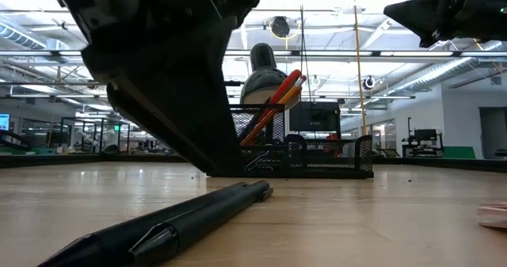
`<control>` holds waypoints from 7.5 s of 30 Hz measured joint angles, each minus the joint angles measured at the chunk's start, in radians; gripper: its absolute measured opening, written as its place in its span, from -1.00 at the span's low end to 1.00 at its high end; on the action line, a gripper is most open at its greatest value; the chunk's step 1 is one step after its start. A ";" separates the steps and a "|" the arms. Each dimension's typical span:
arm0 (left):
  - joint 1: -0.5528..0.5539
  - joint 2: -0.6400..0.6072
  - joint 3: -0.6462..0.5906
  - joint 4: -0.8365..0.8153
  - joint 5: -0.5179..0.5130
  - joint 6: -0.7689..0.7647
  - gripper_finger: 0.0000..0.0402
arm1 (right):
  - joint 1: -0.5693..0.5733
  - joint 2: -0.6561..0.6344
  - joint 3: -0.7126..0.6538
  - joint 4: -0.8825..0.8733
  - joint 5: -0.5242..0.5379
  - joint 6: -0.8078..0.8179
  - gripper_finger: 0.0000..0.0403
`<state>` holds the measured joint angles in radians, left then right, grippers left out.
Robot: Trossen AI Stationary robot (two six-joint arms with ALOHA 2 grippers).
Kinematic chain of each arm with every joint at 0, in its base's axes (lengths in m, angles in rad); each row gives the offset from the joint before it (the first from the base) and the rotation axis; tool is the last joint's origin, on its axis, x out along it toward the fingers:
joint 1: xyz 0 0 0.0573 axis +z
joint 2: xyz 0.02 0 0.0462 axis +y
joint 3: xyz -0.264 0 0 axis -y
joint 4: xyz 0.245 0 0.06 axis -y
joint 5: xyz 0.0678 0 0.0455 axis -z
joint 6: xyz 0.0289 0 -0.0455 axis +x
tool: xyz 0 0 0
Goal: Pick and place office supplies into organizer
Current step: Put the black pen into the black desk organizer
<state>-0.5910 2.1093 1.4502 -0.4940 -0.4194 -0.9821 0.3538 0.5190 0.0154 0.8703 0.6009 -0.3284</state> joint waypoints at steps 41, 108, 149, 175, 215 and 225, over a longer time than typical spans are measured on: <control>0.014 0.064 0.004 -0.020 0.112 0.111 -0.19 | 0.000 0.000 0.000 0.000 0.001 0.001 -0.96; 0.145 -0.125 -0.003 -0.091 -0.180 0.790 -0.91 | 0.000 0.000 0.000 0.000 0.000 0.000 -0.96; 0.590 -0.371 -0.706 1.222 0.237 1.073 -0.92 | 0.000 -0.001 0.000 0.015 0.001 -0.032 -0.96; 0.592 -0.349 -0.705 1.223 0.236 1.049 -0.50 | 0.000 -0.001 0.000 0.016 0.001 -0.032 -0.96; 0.127 -0.019 0.061 -0.053 0.221 -0.026 -0.38 | 0.001 0.007 0.000 0.007 -0.029 0.053 -0.96; 0.135 0.043 0.064 -0.013 0.271 -0.038 -0.05 | 0.001 0.006 0.000 0.016 -0.027 0.019 -0.96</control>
<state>-0.4564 2.1524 1.5146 -0.5069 -0.1482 -1.0204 0.3550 0.5255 0.0151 0.8860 0.5743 -0.3092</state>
